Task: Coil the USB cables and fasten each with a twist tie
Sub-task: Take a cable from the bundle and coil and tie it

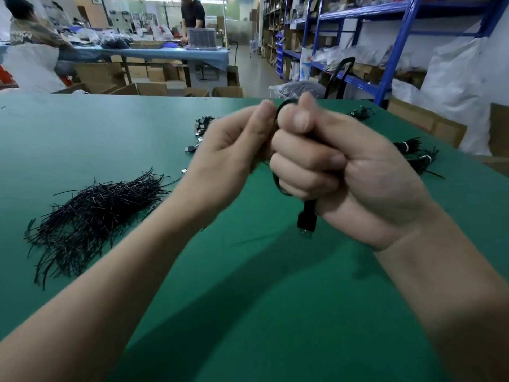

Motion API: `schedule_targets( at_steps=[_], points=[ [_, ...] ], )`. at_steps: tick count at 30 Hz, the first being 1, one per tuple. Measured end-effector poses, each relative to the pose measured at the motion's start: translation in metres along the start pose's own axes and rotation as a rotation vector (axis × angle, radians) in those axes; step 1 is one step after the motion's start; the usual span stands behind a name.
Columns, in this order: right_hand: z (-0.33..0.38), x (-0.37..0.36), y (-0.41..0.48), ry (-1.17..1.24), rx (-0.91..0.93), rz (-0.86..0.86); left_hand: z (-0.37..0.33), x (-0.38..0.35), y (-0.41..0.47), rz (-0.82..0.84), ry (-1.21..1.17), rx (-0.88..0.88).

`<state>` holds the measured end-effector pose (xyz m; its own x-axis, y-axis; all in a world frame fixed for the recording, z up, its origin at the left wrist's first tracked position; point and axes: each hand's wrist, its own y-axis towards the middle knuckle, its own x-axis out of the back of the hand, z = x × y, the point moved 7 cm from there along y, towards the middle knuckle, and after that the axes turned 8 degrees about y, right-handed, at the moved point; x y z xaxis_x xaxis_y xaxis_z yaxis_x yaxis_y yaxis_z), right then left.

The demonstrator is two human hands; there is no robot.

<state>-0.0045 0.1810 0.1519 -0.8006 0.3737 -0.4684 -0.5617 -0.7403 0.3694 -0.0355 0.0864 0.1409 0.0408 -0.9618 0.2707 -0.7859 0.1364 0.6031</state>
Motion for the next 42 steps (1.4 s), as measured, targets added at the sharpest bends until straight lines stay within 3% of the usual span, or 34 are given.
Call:
schedule_targets(
  at_steps=[3,5,8,11,14,17,22,26,32,37,42],
  points=[
    [0.018,0.009,0.001,0.067,0.130,-0.089,0.011,-0.031,-0.012,0.063,-0.007,0.057],
    [0.028,0.024,-0.001,-0.044,0.203,-0.241,0.014,-0.052,-0.020,0.178,0.109,0.066],
    [0.036,0.046,-0.009,-0.438,0.266,-0.522,0.009,-0.062,-0.023,0.305,0.317,0.023],
    [0.036,0.049,-0.012,-0.968,0.296,-0.653,0.003,-0.056,-0.020,0.374,0.552,-0.027],
    [0.033,0.044,-0.014,-1.330,0.351,-0.680,0.000,-0.045,-0.015,0.424,0.759,-0.045],
    [0.032,0.040,-0.015,-1.536,0.373,-0.670,-0.006,-0.025,-0.005,0.385,0.867,-0.043],
    [0.006,0.046,-0.003,-1.732,0.022,-0.479,-0.019,0.011,0.003,0.285,1.028,-0.017],
    [-0.001,0.044,-0.006,-1.624,-0.024,-0.401,-0.026,0.029,0.007,0.210,1.049,-0.088],
    [-0.013,0.049,-0.003,-1.312,-0.209,-0.258,-0.033,0.025,0.005,0.286,0.941,-0.303],
    [-0.013,0.048,-0.012,-0.899,-0.307,-0.148,-0.029,0.021,0.004,0.342,0.854,-0.324],
    [-0.013,0.053,-0.015,-0.761,-0.318,-0.156,-0.025,0.017,0.004,0.337,0.894,-0.337]
  ],
)
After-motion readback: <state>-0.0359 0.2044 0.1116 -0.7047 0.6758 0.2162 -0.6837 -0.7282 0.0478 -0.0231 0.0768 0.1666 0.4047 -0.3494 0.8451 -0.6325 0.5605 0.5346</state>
